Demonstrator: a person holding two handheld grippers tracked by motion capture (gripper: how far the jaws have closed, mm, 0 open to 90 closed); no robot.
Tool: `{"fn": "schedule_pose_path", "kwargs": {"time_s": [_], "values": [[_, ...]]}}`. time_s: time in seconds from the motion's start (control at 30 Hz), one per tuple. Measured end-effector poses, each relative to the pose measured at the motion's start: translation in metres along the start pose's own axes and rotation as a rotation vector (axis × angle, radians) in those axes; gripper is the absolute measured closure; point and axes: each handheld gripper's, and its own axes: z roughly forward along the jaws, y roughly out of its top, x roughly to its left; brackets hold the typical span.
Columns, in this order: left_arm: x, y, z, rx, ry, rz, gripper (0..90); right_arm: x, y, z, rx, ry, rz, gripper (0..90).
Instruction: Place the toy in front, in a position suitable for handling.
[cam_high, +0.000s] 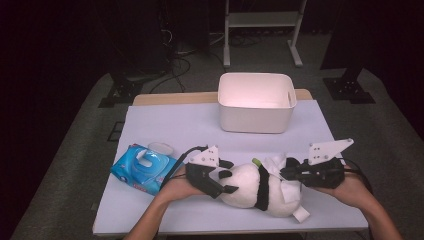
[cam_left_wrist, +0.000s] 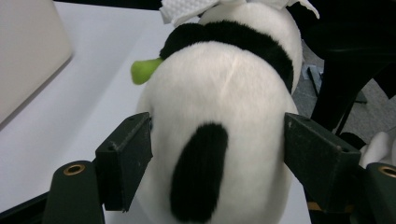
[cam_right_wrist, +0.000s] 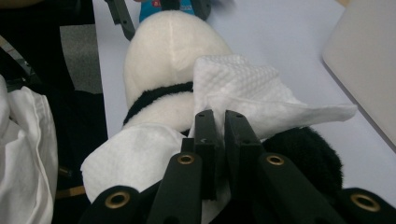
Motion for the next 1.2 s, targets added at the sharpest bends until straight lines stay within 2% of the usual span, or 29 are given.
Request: {"fn": "schedule_pose_path", "kwargs": {"time_s": [0.07, 0.13, 0.23, 0.37, 0.47, 0.57, 0.7, 0.87, 1.2], "values": [[0.000, 0.002, 0.005, -0.001, -0.016, -0.004, 26.2, 0.001, 0.006, 0.004, 0.011, -0.001, -0.020, 83.4], [-0.002, 0.003, 0.007, 0.010, 0.000, 0.024, 33.2, 0.003, 0.012, 0.009, 0.028, -0.008, -0.044, 83.4], [-0.006, 0.003, 0.006, 0.011, 0.009, 0.040, 39.9, 0.004, 0.022, 0.019, 0.046, -0.003, -0.078, 83.5], [-0.011, 0.004, 0.005, 0.028, 0.020, 0.072, 42.7, 0.007, 0.033, 0.034, 0.067, 0.012, -0.108, 83.4], [-0.012, 0.003, 0.004, 0.033, 0.029, 0.076, 43.5, 0.010, 0.039, 0.041, 0.086, 0.017, -0.134, 83.5], [-0.012, 0.003, 0.003, 0.029, 0.026, 0.075, 43.8, 0.008, 0.039, 0.034, 0.091, 0.011, -0.130, 83.5], [-0.011, 0.002, 0.003, 0.026, 0.019, 0.070, 43.8, 0.009, 0.029, 0.019, 0.076, -0.009, -0.108, 83.5], [-0.012, 0.004, 0.004, 0.030, 0.019, 0.077, 43.6, 0.009, 0.017, 0.003, 0.039, 0.007, -0.063, 82.8], [-0.010, 0.002, 0.003, 0.028, 0.022, 0.063, 42.3, 0.016, 0.022, -0.005, 0.012, 0.019, -0.104, 73.3]]}}
